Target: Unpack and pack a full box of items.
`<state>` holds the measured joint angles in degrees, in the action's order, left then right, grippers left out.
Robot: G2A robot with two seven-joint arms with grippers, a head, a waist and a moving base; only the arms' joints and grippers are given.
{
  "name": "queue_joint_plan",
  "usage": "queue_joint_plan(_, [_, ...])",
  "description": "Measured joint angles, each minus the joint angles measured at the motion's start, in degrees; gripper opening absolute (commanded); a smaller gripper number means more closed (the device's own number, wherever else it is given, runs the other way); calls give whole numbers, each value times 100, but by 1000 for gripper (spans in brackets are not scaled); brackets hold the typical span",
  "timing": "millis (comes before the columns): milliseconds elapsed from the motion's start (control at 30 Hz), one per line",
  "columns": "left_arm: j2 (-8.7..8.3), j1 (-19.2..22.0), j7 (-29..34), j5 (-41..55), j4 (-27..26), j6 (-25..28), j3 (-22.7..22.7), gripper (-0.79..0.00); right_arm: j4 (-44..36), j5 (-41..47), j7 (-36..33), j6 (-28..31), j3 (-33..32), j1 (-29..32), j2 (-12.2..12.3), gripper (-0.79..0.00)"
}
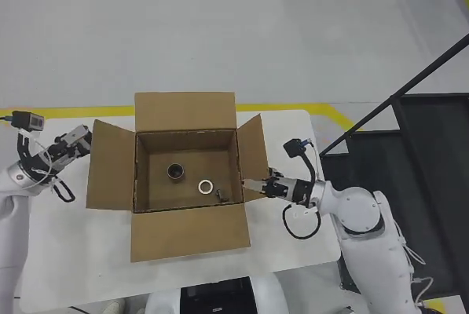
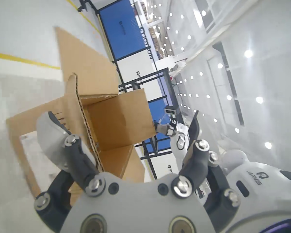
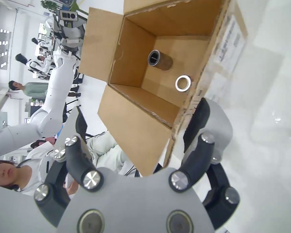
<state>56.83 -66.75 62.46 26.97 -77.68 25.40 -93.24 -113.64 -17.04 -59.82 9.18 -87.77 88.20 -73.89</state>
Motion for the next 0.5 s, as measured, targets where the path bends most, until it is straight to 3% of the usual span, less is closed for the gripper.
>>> queue_joint_plan(200, [68, 247, 127, 479, -333, -267, 462, 0, 120, 137, 177, -30, 532, -109, -2, 0])
queue_joint_plan(500, [324, 1004, 288, 579, 448, -180, 1833, 0, 228, 148, 281, 60, 1249, -303, 5, 0])
